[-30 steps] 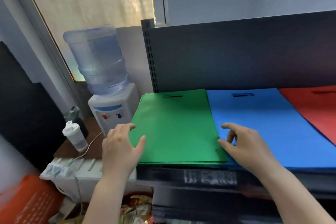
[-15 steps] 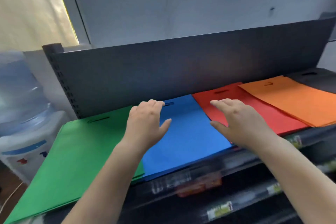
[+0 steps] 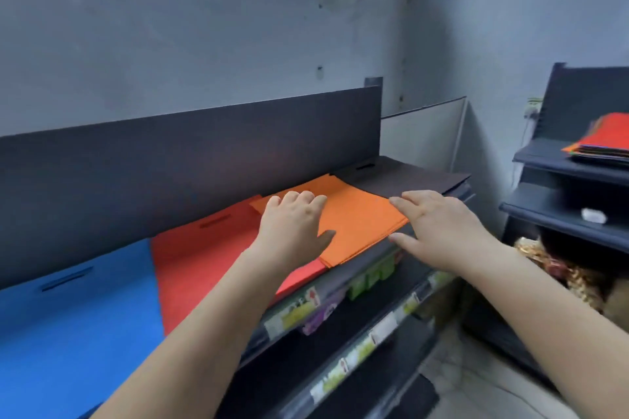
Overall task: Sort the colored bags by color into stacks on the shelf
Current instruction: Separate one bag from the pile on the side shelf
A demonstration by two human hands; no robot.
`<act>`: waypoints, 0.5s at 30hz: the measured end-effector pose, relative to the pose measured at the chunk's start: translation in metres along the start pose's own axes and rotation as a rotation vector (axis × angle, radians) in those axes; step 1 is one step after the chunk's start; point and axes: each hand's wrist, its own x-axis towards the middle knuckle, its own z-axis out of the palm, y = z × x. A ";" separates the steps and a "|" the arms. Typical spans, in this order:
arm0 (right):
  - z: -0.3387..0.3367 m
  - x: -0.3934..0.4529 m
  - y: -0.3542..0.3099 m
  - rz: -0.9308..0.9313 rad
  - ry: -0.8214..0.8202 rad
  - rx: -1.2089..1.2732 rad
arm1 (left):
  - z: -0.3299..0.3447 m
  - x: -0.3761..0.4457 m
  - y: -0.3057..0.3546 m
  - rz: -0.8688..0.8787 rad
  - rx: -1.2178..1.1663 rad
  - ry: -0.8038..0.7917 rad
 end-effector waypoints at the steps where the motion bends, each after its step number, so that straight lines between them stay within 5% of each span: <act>1: 0.002 -0.003 0.022 0.032 0.000 -0.011 | 0.004 0.015 0.019 0.020 -0.013 -0.003; 15: 0.033 -0.035 0.278 0.497 -0.037 -0.119 | 0.054 0.215 0.274 0.369 -0.210 0.014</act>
